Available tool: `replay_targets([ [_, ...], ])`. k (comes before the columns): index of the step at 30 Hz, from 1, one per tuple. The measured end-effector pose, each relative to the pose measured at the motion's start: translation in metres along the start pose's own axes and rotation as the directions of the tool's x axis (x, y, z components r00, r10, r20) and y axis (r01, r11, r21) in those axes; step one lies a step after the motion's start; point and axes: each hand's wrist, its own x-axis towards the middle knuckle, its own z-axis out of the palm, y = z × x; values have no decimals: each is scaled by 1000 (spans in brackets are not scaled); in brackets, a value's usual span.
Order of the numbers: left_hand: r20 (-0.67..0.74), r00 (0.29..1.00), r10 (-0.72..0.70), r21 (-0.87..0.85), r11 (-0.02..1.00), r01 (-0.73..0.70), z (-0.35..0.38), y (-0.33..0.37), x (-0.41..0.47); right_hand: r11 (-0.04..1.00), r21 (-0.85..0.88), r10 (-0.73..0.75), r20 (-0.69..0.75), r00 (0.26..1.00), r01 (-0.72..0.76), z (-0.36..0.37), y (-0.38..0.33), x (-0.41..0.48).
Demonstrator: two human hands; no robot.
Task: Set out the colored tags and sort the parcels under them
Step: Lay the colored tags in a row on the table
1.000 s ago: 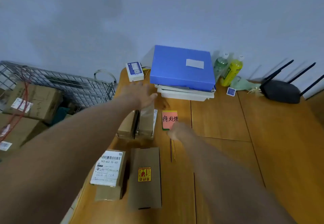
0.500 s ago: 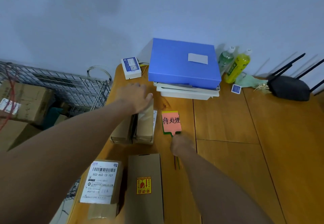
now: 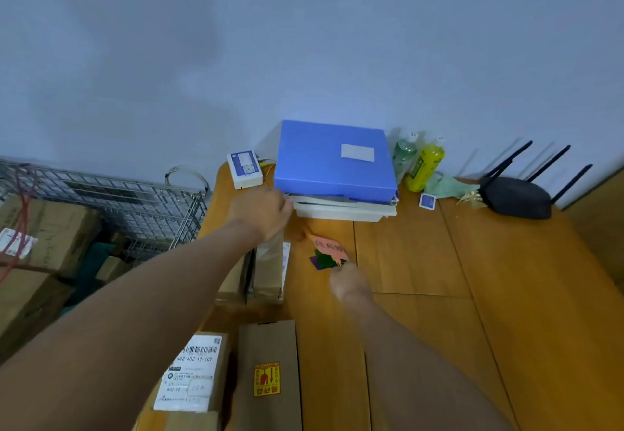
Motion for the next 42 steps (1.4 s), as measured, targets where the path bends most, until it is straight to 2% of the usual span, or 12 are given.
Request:
replay_targets([
  [4, 168, 981, -102, -182, 974, 132, -33, 26, -4, 990, -1, -142, -142, 980, 143, -54, -26, -25],
  [7, 248, 955, -162, -456, 851, 262, -71, 52, -5, 947, 10, -309, -235, 921, 321, -102, -56, -48],
  [9, 284, 940, -189, -650, 682, 334, -98, 68, -3, 893, 23, -421, -311, 852, 449, -133, -78, -69],
  [13, 319, 946, -65, -931, 167, 325, -164, 104, -9, 816, -23, -522, -461, 718, 578, -183, -120, -117],
  [14, 277, 960, -26, -957, 83, 278, -181, 113, -11, 800, -38, -540, -480, 692, 598, -193, -129, -130],
  [16, 157, 987, 30, -988, -9, 157, -214, 125, -16, 764, -55, -579, -500, 645, 643, -210, -144, -156],
  [20, -52, 998, -44, -999, 11, -52, -266, 139, -27, 709, -22, -621, -494, 609, 705, -240, -165, -193],
  [24, -158, 980, -121, -987, 54, -152, -292, 138, -36, 576, 382, -546, -478, 688, 723, -276, -175, -212],
  [26, -184, 975, -123, -982, 72, -176, -297, 136, -40, 521, 469, -490, -520, 700, 713, -295, -178, -217],
  [33, -202, 979, 2, -979, -2, -202, -298, 140, -48, 487, 430, -467, -607, 643, 760, -322, -194, -222],
  [37, -156, 987, 44, -985, -87, -152, -297, 136, -49, 465, 454, -461, -609, 646, 760, -324, -190, -213],
  [42, -134, 991, 15, -978, -164, -130, -280, 133, -40, 479, 484, -451, -580, 678, 732, -324, -184, -205],
])
